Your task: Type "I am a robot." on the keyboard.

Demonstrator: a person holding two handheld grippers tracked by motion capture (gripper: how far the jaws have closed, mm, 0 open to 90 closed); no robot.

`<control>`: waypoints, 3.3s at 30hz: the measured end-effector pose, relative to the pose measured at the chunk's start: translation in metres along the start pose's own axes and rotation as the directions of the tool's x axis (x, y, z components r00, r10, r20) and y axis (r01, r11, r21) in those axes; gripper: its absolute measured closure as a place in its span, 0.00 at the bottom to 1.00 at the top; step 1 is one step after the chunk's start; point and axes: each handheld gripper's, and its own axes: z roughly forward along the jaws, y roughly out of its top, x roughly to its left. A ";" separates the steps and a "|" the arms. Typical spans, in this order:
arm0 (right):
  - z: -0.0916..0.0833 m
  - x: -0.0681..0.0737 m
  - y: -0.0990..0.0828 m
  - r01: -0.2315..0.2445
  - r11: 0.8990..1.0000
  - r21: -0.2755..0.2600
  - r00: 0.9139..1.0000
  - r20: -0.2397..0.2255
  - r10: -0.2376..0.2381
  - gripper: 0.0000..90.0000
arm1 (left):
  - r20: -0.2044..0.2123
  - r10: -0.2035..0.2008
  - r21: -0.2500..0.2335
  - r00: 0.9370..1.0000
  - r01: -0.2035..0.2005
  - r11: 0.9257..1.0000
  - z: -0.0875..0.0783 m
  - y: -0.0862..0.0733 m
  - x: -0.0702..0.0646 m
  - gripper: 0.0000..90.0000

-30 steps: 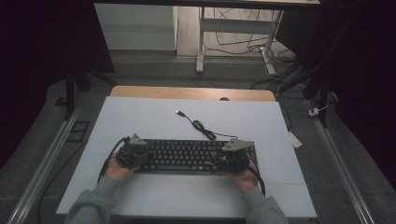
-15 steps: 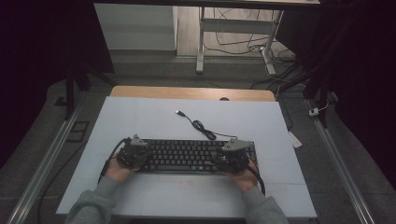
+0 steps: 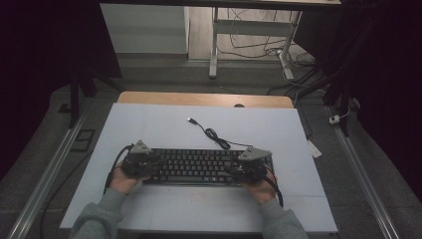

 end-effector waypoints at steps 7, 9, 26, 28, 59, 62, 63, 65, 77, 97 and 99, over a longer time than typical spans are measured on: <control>-0.001 -0.001 0.000 -0.002 1.000 -0.001 1.000 0.003 0.002 0.55 | 0.016 -0.027 -0.019 1.000 0.027 0.999 -0.002 0.002 0.000 0.42; -0.001 -0.001 0.000 -0.002 1.000 0.001 1.000 0.003 0.002 0.55 | 0.020 -0.028 -0.030 0.999 0.028 0.999 -0.004 0.003 -0.001 0.38; -0.002 -0.001 0.001 -0.004 1.000 -0.006 1.000 0.002 0.004 0.54 | 0.047 -0.004 -0.043 0.999 0.006 0.999 -0.009 0.008 -0.009 0.28; -0.002 -0.001 0.001 -0.003 1.000 -0.003 1.000 0.002 0.003 0.54 | 0.051 0.000 -0.038 0.999 0.002 0.999 -0.008 0.009 -0.010 0.28; 0.022 0.036 0.034 0.091 0.996 -0.024 0.982 -0.164 -0.094 0.99 | 0.041 0.011 0.013 0.999 -0.011 1.000 -0.002 0.008 -0.012 0.28; 0.027 0.039 0.036 0.086 0.996 -0.018 0.982 -0.169 -0.088 1.00 | 0.041 0.014 0.019 0.999 -0.015 1.000 -0.001 0.008 -0.013 0.28; 0.029 0.040 0.036 0.085 0.996 -0.012 0.982 -0.171 -0.085 1.00 | 0.042 0.014 0.019 0.999 -0.015 1.000 -0.001 0.009 -0.013 0.28; 0.032 0.042 0.037 0.089 0.996 -0.007 0.981 -0.170 -0.089 0.99 | 0.043 0.014 0.016 0.999 -0.015 1.000 -0.001 0.009 -0.014 0.28; 0.057 0.057 0.042 0.093 0.994 0.051 0.981 -0.175 -0.082 1.00 | 0.041 0.016 0.023 0.999 -0.017 1.000 -0.001 0.008 -0.012 0.28; 0.073 0.060 0.039 0.104 0.990 0.100 0.981 -0.174 -0.085 0.99 | 0.036 0.022 0.023 0.999 -0.023 0.999 -0.003 0.007 -0.010 0.28; 0.073 0.060 0.039 0.101 0.990 0.098 0.981 -0.173 -0.083 0.99 | 0.035 0.022 0.024 0.999 -0.023 0.999 -0.003 0.007 -0.010 0.28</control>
